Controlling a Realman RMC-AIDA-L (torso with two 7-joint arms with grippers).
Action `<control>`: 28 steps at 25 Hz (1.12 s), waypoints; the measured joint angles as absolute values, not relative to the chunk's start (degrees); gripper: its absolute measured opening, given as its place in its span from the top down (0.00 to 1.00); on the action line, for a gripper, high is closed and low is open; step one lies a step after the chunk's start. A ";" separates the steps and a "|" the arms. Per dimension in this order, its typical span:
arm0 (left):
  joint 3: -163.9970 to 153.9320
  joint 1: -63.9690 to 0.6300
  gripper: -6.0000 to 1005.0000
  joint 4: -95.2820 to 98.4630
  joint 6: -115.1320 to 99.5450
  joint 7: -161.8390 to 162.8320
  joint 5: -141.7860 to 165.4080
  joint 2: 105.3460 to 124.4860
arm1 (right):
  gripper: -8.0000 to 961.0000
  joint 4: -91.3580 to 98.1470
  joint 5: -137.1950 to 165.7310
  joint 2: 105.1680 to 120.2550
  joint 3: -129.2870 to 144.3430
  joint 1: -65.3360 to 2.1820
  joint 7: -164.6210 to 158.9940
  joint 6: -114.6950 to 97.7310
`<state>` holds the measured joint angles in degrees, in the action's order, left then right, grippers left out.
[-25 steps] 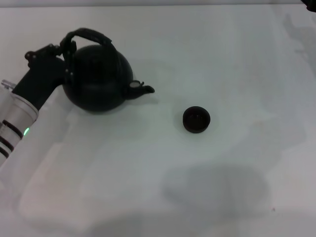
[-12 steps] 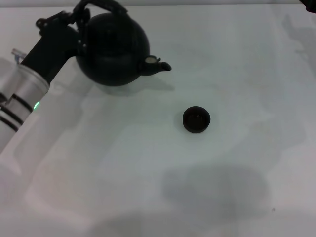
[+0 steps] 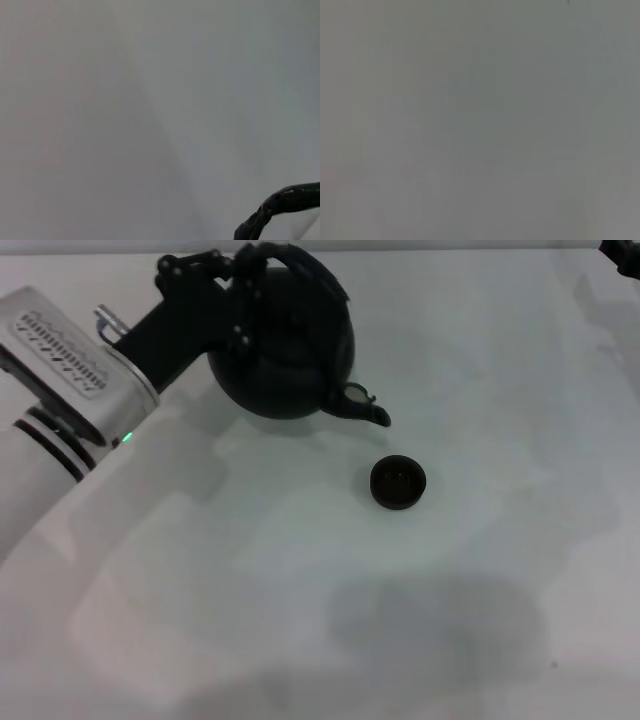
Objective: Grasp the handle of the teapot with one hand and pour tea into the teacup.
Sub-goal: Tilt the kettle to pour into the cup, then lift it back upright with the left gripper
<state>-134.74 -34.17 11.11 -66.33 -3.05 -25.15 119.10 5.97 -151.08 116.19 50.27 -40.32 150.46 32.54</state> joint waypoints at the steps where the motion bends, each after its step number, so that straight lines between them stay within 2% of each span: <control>1: -134.74 -34.26 0.90 11.29 -66.17 -3.47 -24.86 119.13 | 0.13 5.97 -151.08 116.19 50.27 -40.27 150.46 32.54; 28: -134.82 -35.05 0.90 16.80 -59.85 -17.75 -16.24 119.11 | 0.13 5.97 -151.08 116.19 49.96 -40.03 150.47 32.52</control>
<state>-134.82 -35.05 16.80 -59.85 -17.75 -16.24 119.11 5.97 -151.08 116.19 49.96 -40.03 150.47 32.52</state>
